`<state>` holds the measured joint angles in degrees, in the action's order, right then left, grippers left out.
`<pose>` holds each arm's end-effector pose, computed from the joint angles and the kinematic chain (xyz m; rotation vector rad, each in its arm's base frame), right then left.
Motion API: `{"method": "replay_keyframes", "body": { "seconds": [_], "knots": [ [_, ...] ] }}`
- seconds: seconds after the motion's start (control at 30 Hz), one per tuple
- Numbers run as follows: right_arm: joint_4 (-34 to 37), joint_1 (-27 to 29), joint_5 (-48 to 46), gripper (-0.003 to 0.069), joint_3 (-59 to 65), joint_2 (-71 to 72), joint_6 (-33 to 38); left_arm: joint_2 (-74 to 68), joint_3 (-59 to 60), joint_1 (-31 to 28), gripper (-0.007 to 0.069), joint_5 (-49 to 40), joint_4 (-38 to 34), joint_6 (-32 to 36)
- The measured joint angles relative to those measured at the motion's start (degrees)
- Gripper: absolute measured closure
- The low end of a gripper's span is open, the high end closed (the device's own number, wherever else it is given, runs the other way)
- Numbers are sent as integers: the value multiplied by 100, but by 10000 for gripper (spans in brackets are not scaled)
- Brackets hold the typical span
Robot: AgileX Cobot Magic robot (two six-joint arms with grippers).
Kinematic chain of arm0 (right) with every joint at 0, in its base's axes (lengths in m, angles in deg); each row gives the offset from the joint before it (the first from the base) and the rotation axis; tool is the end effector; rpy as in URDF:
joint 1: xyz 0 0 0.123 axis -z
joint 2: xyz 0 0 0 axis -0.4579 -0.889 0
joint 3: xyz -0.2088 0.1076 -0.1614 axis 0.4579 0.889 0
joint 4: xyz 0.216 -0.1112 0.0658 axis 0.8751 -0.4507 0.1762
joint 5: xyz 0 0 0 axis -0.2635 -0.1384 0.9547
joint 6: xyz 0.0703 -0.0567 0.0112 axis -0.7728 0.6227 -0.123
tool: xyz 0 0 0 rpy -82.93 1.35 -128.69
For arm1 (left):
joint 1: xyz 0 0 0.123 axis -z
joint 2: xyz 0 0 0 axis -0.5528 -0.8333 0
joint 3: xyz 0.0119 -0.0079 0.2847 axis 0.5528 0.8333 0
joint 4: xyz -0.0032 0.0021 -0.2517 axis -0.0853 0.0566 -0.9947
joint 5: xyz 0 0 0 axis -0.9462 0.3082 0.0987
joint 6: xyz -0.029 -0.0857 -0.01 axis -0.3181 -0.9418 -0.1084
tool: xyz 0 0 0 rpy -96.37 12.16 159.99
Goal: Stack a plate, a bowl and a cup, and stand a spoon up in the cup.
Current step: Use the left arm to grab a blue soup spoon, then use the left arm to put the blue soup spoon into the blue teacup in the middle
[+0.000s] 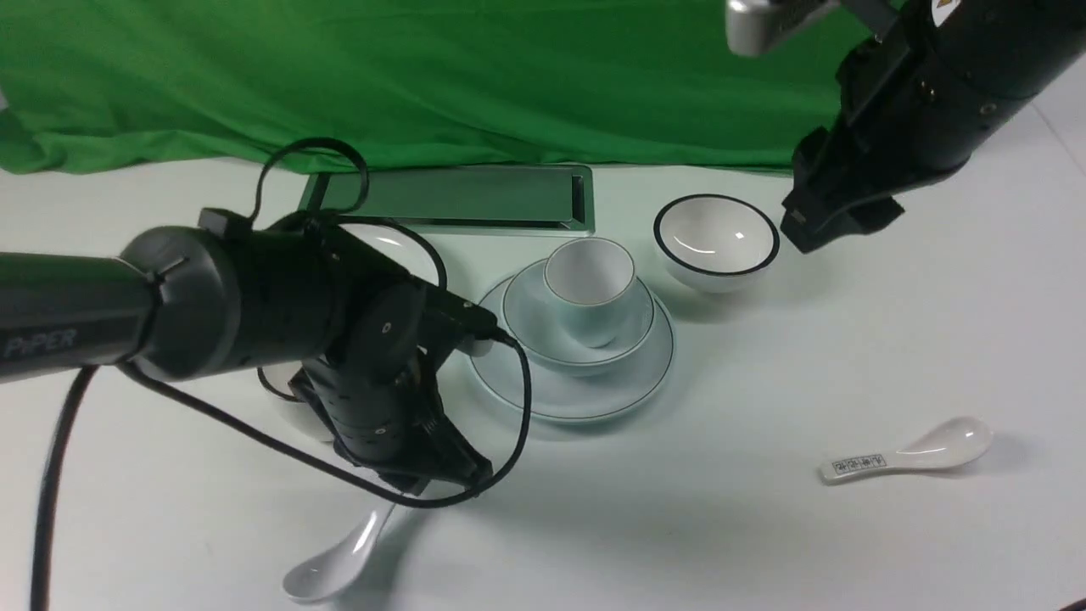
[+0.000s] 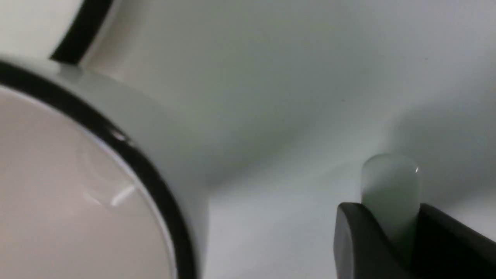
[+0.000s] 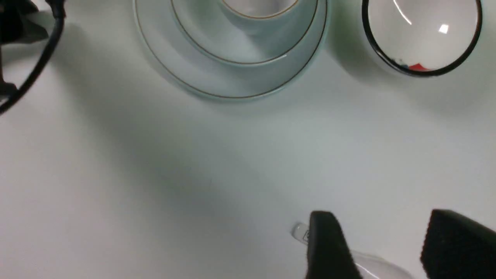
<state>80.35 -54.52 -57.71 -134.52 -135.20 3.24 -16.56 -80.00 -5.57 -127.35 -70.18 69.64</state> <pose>0.3008 0.1626 0.3873 -0.9948 2.4281 0.1630 0.3047 -0.1567 0.1883 0.7031 2.7771 -0.0210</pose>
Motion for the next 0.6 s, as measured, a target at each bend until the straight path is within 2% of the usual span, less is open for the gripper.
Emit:
{"method": "replay_keyframes", "body": {
  "seconds": [0.1, 0.2, 0.3, 0.37, 0.43, 0.47, 0.53, 0.6],
  "knots": [
    [-60, 0, 0, 289, 35, 119, 5, 360, -301, 0, 547, 53, -100, 111],
    [-167, 0, -5, 289, 39, 271, 5, 670, -666, 0, 547, 485, -438, 298],
    [-364, 0, 62, 289, 39, 519, 10, 790, -1187, 0, 547, 1655, -1383, 785],
    [-446, 0, 120, 289, 39, 631, 10, 701, -1343, 11, 547, 2277, -1760, 1007],
    [-527, 0, 176, 289, 39, 725, 10, 527, -1451, 11, 547, 3082, -1941, 1097],
    [-534, 0, 176, 289, 39, 733, 10, 505, -1454, 11, 547, 3082, -1951, 1097],
    [-586, 0, 204, 289, 39, 783, 10, 224, -1470, 11, 547, 3919, -2011, 1152],
    [-590, 0, 216, 289, 39, 783, 10, -25, -1470, 11, 547, 4323, -2042, 1149]
  ]
}}
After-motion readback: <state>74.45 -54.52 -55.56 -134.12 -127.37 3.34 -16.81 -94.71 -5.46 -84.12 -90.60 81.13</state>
